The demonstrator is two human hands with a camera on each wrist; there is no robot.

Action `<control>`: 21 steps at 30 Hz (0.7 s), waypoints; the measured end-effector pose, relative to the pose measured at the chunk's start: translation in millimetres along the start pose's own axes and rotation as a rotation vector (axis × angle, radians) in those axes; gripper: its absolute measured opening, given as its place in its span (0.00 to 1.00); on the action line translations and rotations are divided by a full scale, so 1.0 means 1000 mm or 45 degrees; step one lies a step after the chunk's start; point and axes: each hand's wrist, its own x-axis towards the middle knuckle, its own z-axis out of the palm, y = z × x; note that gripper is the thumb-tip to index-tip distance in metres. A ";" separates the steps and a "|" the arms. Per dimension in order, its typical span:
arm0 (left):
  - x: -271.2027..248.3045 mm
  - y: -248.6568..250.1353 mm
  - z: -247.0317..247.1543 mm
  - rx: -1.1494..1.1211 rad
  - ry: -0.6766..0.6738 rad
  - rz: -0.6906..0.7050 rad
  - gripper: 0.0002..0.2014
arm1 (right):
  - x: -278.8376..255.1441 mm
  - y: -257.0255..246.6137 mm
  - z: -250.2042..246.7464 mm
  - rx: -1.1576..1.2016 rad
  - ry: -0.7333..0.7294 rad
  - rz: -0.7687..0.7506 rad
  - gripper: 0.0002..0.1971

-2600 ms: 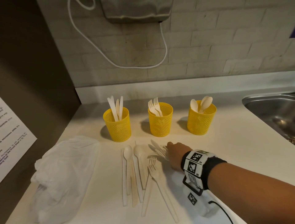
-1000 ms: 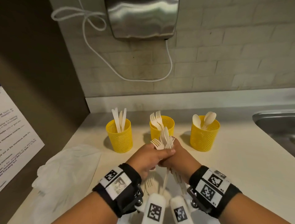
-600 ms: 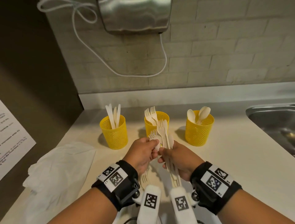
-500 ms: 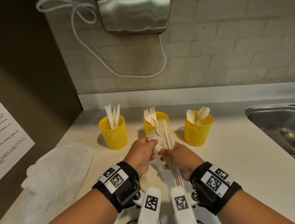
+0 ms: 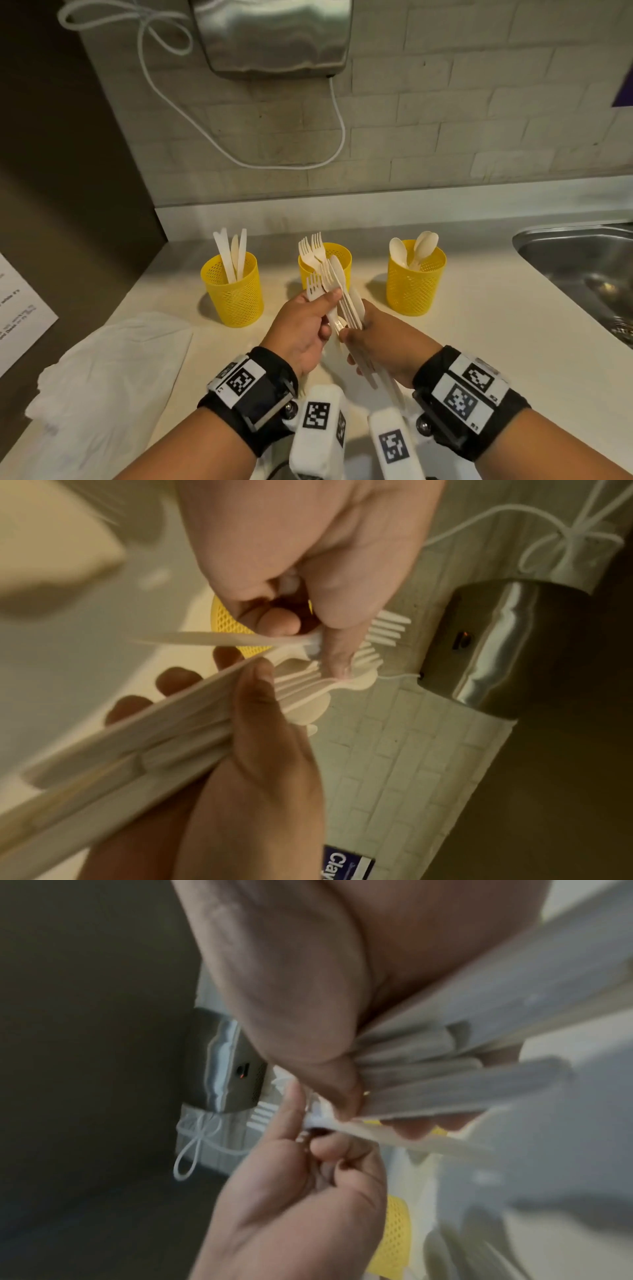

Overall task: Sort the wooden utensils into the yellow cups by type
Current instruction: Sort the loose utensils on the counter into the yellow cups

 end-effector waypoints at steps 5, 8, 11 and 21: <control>0.004 0.014 -0.002 -0.031 -0.154 0.056 0.03 | 0.000 0.010 -0.011 0.710 -0.102 0.060 0.13; 0.012 0.033 -0.009 -0.030 -0.112 0.122 0.06 | 0.003 0.018 -0.015 1.020 -0.027 0.091 0.11; 0.020 0.062 -0.008 -0.049 -0.028 0.263 0.05 | 0.007 0.024 -0.017 1.152 0.101 0.161 0.07; 0.070 0.088 0.024 0.286 0.156 0.511 0.04 | 0.003 0.030 -0.029 1.072 0.276 0.142 0.04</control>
